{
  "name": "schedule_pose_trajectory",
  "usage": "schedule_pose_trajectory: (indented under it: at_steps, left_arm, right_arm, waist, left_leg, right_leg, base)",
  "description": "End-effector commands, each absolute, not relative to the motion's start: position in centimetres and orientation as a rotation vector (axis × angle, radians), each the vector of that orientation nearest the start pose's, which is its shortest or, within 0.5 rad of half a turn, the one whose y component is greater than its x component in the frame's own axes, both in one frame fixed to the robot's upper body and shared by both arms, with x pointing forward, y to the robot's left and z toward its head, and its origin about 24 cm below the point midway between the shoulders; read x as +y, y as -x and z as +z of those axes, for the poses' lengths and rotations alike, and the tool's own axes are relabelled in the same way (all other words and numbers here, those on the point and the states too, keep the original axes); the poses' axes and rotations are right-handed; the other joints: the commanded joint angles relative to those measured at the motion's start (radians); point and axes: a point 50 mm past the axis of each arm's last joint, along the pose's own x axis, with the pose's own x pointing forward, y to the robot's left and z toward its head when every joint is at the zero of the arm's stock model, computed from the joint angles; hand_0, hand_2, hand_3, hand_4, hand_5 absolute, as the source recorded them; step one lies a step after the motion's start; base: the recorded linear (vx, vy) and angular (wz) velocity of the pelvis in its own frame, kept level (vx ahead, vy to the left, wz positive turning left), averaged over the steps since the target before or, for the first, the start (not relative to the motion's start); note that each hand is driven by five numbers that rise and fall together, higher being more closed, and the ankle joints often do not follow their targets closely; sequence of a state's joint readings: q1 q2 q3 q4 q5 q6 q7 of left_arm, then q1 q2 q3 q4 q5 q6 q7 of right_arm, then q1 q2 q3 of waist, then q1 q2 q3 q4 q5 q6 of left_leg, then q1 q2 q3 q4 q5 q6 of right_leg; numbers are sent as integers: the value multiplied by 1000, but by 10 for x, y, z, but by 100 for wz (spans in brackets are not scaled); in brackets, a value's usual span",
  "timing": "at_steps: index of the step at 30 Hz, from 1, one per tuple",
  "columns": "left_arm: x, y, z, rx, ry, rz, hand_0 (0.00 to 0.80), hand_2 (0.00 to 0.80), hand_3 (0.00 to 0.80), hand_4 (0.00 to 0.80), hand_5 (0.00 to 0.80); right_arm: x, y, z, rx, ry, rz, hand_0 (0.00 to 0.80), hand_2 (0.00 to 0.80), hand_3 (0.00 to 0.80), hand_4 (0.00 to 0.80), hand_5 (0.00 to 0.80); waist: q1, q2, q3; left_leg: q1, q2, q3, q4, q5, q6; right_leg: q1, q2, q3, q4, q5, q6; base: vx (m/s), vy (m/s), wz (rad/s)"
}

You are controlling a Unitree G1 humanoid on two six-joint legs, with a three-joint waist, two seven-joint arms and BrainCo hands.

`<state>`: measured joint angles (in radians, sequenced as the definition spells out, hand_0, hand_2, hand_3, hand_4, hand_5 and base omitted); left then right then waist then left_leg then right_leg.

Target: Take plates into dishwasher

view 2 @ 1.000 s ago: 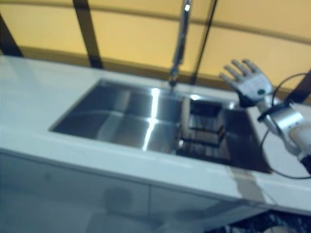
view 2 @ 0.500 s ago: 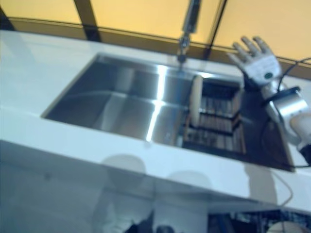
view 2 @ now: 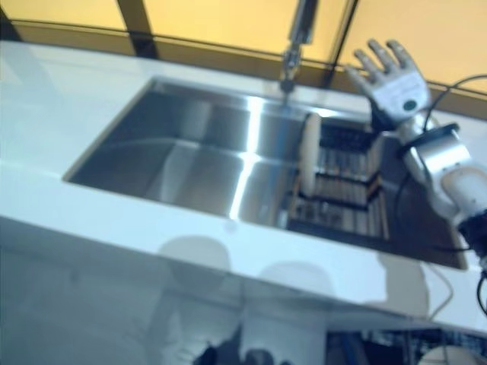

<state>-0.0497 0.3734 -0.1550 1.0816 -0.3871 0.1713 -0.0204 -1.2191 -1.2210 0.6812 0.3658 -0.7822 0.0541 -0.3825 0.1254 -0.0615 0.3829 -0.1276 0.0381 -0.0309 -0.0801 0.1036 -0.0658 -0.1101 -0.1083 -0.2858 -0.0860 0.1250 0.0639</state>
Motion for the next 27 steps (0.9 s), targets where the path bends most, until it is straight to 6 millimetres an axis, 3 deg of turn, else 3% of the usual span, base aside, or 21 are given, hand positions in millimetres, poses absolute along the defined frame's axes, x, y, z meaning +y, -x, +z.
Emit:
schedule_pose_trajectory:
  at_steps: [1,27]
  left_arm:
    - [276,-124,-137,1186,-61,249,0,0,0,0,0]
    - [273,-129,-136,1150,-48,247,0,0,0,0,0]
  right_arm:
    - [-234,-312,405,-940,1999,-747,0,0,0,0,0]
    - [-206,-319,394,-986,2080,-631,0,0,0,0,0]
  waist:
    - [12,-19,3]
    - [27,-19,34]
  left_leg:
    - [-11,-37,49,-7,-67,36]
    - [-26,-45,39,-7,-61,40]
  right_leg:
    - [3,24,3,-1,-42,72]
    - [-8,17,-10,-1,-40,72]
  base:
    - [0,0,0]
    - [0,0,0]
